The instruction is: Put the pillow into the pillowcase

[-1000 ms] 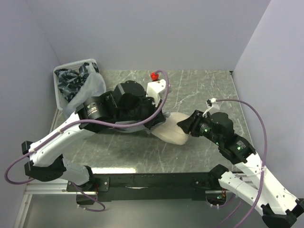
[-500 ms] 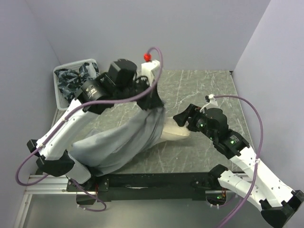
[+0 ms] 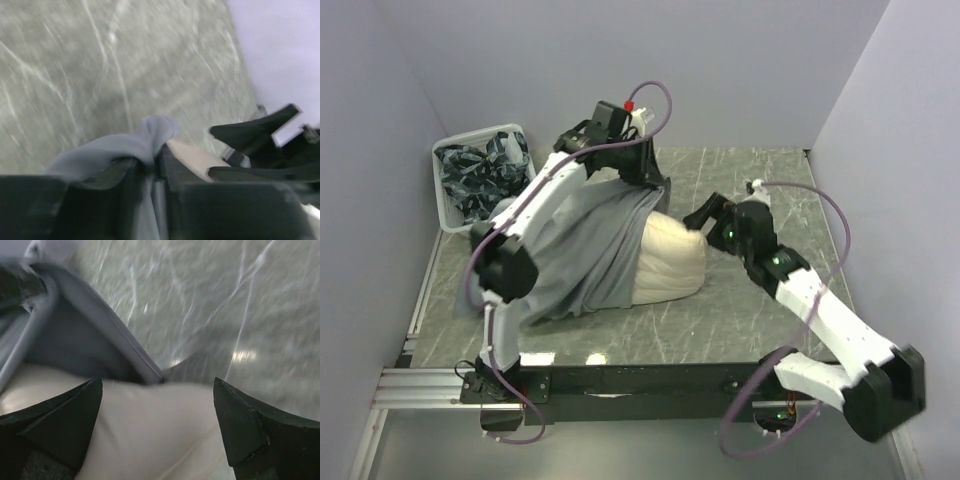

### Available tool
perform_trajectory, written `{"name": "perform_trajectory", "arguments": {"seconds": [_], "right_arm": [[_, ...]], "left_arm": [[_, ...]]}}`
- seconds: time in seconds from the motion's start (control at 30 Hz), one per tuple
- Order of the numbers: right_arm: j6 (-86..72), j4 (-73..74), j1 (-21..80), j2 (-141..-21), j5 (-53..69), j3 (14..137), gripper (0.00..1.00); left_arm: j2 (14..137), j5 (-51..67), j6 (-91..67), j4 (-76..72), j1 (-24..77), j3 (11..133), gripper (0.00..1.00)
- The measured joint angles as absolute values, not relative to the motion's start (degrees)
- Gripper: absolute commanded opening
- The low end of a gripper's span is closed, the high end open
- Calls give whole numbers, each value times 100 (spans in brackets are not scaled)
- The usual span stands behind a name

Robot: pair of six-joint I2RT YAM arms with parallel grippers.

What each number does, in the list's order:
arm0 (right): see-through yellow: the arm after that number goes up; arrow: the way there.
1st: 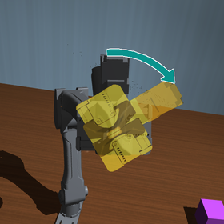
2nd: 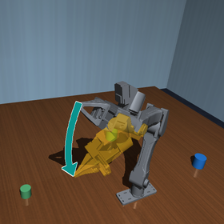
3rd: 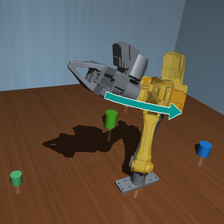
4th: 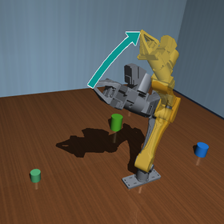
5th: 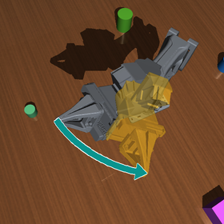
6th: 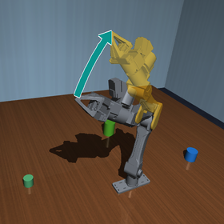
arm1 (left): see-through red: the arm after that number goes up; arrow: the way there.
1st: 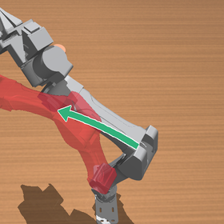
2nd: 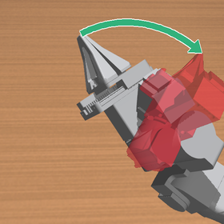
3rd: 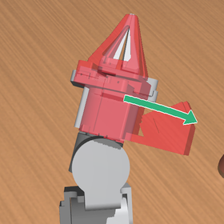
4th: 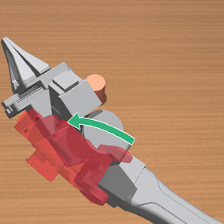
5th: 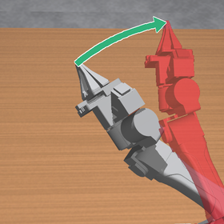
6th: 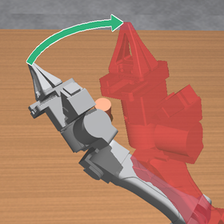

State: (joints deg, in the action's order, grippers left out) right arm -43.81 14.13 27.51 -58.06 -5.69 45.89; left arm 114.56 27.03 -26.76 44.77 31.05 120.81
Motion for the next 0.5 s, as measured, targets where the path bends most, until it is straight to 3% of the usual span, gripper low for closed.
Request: {"name": "perform_trajectory", "arguments": {"seconds": [0.1, 0.17, 0.27, 0.5], "right_arm": [[-4272, 952, 2051, -6560, -255, 4775, 100], [-4187, 915, 1691, -6838, -185, 4759, 100], [-4058, 961, 1243, -7019, 49, 4659, 100], [-3968, 840, 873, -6652, 602, 4097, 100]], "left_arm": [[12178, 2598, -2781, 4230, 3037, 12610, 58], [12250, 2475, -2851, 4086, 3009, 12595, 75], [12033, 2154, -2932, 3695, 3020, 12418, 85], [10490, 462, -2974, 3291, 3109, 11205, 86]]}}
